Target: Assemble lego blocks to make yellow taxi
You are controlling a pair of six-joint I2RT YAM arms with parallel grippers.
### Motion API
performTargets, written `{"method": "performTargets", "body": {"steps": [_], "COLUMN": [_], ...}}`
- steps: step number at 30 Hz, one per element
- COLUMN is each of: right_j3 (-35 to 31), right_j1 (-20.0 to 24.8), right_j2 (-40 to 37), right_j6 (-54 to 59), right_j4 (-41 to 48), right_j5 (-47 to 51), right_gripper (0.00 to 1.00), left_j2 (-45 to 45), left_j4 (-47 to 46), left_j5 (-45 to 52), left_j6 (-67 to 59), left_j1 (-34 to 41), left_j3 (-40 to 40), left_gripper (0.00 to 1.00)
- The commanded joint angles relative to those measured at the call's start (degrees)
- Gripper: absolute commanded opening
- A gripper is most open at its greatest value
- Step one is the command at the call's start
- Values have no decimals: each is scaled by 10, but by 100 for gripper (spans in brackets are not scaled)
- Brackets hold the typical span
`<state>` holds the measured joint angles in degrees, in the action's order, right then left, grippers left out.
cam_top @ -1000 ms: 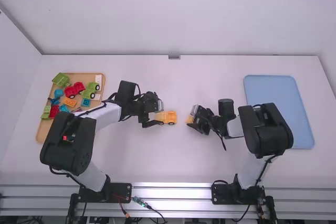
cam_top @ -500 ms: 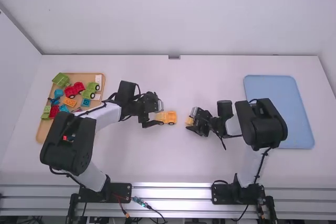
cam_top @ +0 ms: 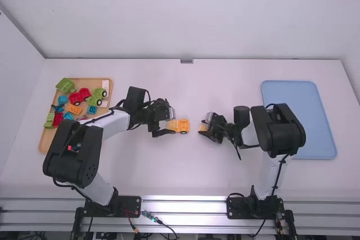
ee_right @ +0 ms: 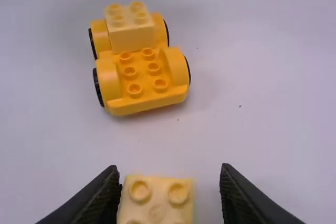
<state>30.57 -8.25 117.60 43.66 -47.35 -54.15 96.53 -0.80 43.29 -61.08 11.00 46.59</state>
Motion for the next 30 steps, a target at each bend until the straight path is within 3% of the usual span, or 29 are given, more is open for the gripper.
{"method": "performTargets", "body": {"steps": [1, 13, 16, 23, 30], "right_j3": [-14, -7, 25, 63, 42], "right_j1": [7, 23, 18, 19, 18], "right_j2": [10, 10, 10, 10, 10], "right_j6": [-35, -37, -4, 48, 48], "right_j4": [-18, 11, 92, 184, 144], "right_j5": [1, -2, -3, -29, -24], "right_gripper": [49, 47, 45, 42, 41], "left_j2": [-2, -2, -2, -2, -2], "left_j4": [-2, -2, -2, -5, -4], "left_j5": [6, 5, -7, -9, -9], "left_j6": [2, 2, 2, 2, 2], "left_j1": [2, 2, 2, 3, 2], "left_j3": [-4, -4, -4, -4, -4], "left_gripper": [99, 99, 99, 99, 99]}}
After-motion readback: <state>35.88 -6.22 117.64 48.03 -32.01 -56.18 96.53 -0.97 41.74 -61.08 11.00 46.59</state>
